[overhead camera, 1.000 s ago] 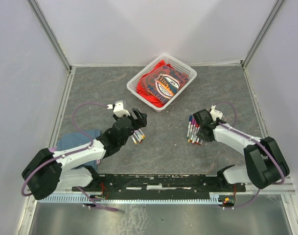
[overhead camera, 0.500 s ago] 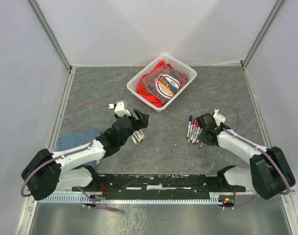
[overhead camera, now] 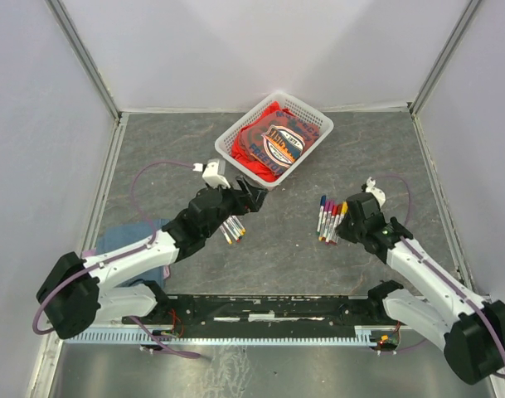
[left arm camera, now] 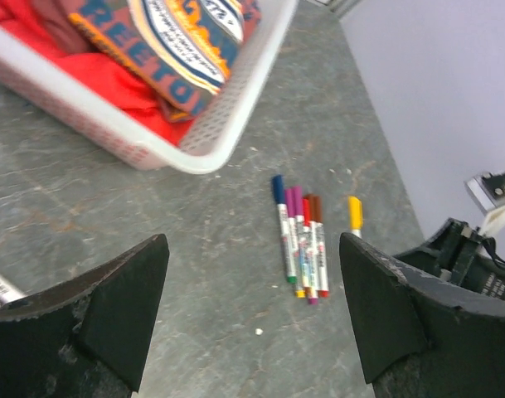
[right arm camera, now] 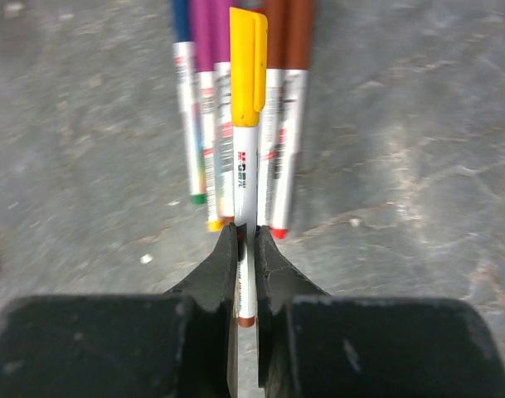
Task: Open the pen caps
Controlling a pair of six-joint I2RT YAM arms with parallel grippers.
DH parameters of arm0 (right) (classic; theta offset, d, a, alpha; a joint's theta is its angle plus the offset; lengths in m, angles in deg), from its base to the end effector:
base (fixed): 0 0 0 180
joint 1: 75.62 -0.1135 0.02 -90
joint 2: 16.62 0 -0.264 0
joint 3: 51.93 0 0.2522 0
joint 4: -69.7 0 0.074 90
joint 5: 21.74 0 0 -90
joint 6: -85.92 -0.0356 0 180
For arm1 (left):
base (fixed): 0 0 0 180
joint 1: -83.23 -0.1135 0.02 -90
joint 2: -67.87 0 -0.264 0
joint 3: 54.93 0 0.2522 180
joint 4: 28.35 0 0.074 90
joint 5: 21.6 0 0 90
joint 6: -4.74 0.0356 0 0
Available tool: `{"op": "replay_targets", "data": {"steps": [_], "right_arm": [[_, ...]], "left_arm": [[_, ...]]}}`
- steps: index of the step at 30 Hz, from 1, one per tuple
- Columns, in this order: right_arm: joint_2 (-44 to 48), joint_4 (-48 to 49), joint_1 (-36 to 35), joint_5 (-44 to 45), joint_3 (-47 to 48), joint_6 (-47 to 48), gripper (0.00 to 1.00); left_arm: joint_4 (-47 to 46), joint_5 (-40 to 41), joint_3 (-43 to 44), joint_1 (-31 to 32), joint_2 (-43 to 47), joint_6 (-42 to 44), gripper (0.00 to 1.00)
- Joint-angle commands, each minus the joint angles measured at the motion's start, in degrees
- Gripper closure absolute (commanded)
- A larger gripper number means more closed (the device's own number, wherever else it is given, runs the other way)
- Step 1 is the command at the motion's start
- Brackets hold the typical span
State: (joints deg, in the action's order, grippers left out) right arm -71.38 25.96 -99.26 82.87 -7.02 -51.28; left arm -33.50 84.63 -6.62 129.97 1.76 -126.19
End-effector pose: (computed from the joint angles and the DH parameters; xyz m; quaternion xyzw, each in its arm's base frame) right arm 0.1690 0.0642 0.1987 0.2312 0.9143 0.0812 0.3225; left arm 0.1846 -0.1816 0.2541 -0.0489 0.7764 -0.3490 0.5226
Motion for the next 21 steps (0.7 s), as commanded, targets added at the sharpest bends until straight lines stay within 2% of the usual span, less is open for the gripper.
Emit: {"op": "replay_targets", "data": {"steps": [1,5,11,15,21], "right_arm": [[5.01,8.6,-0.3,-12.99,0.16,6.63,0.99],[6.29,12.66,-0.64,-21.45,0.4,8.74,0.99],[4.86,19.17,-2.47,-32.11,0.04,9.73,0.99],[4.2,22.1,-4.49,-35.14,-0.05,10.5,0.99],[1.83,24.94,-7.81,-36.68,0.59,10.61,0.99]], "left_arm": [[-1.87,-8.55,5.62,-0.11,-2.48,-1.34,0.1],[-2.52,-14.94,8.28,-1.0,-6.69,-2.28,0.1],[-11.87,-27.75,7.83,-4.51,-13.31,-9.32,0.1],[-15.59,-32.9,8.43,-5.59,-17.38,-11.69,0.1],[-18.88,-35.53,8.69,-5.74,-20.41,-13.81,0.13]]}}
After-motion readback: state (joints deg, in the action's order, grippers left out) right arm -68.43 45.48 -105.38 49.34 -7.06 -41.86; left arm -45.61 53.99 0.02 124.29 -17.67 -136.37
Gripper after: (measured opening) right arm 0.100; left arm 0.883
